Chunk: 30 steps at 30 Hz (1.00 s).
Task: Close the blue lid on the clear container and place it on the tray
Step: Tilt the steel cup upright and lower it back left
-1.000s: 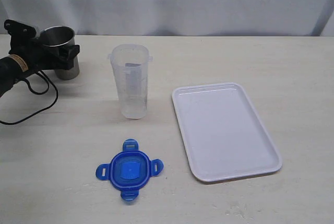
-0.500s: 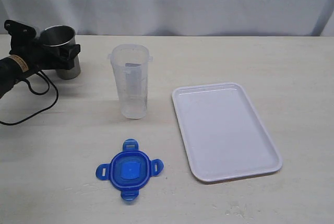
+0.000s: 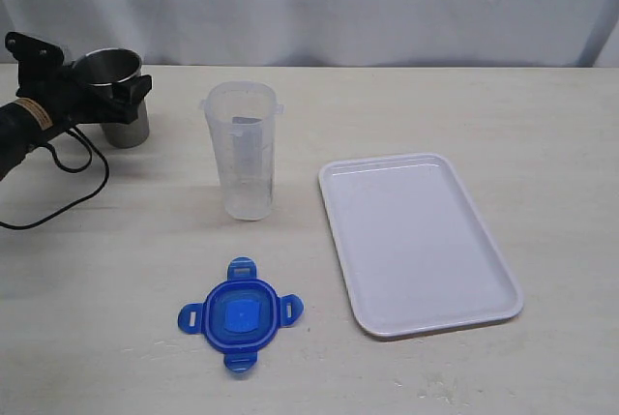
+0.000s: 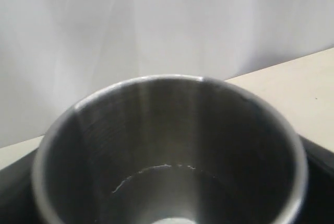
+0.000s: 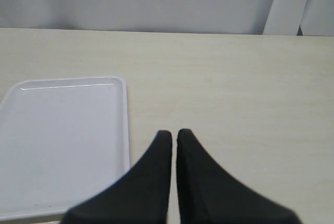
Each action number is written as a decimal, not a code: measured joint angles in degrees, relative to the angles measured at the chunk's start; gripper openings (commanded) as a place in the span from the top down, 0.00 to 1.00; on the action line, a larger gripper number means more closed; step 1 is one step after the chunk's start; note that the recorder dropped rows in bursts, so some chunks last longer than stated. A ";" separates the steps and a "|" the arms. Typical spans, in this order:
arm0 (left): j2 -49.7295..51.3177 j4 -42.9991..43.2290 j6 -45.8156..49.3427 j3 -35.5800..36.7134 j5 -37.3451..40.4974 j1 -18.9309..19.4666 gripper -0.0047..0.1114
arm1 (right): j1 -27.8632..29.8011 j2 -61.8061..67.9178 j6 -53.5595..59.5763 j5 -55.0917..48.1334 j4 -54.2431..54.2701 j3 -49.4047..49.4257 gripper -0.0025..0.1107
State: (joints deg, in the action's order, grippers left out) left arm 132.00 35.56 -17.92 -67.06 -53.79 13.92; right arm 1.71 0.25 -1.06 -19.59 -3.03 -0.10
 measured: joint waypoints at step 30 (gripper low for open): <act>0.00 3.56 1.53 0.00 -0.32 0.00 0.05 | 0.00 0.00 0.00 0.00 0.00 0.00 0.94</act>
State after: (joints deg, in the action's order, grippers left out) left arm 132.00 39.11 -16.39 -67.06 -54.11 13.92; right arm 1.71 0.25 -1.06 -19.59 -3.03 -0.10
